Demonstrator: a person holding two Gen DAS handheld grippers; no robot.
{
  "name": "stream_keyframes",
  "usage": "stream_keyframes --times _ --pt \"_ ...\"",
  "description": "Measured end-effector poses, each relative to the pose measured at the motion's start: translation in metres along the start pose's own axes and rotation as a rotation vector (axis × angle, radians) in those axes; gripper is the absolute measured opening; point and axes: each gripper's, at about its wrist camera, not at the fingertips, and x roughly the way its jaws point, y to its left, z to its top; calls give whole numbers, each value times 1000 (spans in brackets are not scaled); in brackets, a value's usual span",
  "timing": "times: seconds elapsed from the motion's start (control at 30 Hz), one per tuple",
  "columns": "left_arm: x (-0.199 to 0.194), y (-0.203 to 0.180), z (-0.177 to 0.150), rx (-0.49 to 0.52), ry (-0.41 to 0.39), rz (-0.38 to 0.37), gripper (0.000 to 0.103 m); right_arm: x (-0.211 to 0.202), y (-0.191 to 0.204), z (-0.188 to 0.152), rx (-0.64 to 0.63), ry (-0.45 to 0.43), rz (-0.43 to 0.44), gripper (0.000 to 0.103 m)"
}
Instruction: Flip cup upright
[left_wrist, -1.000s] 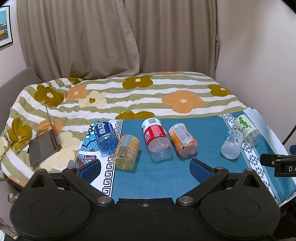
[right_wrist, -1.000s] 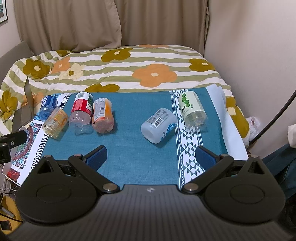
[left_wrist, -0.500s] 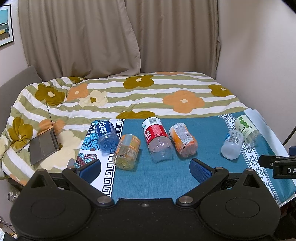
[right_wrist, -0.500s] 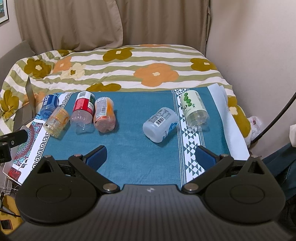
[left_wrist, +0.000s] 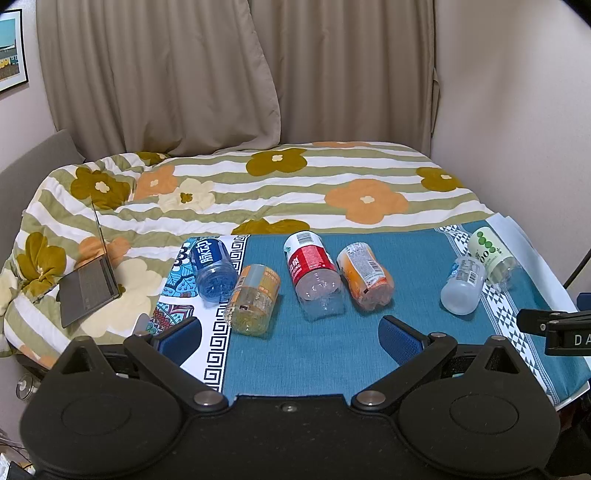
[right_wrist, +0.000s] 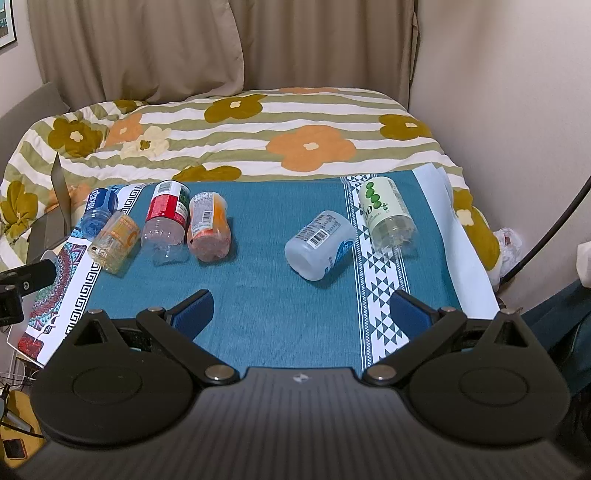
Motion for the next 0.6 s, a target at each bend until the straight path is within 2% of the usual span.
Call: stream_keyframes --times 0.6 --pt "-2 -1 -3 1 -3 0 103 -1 -1 0 3 1 3 103"
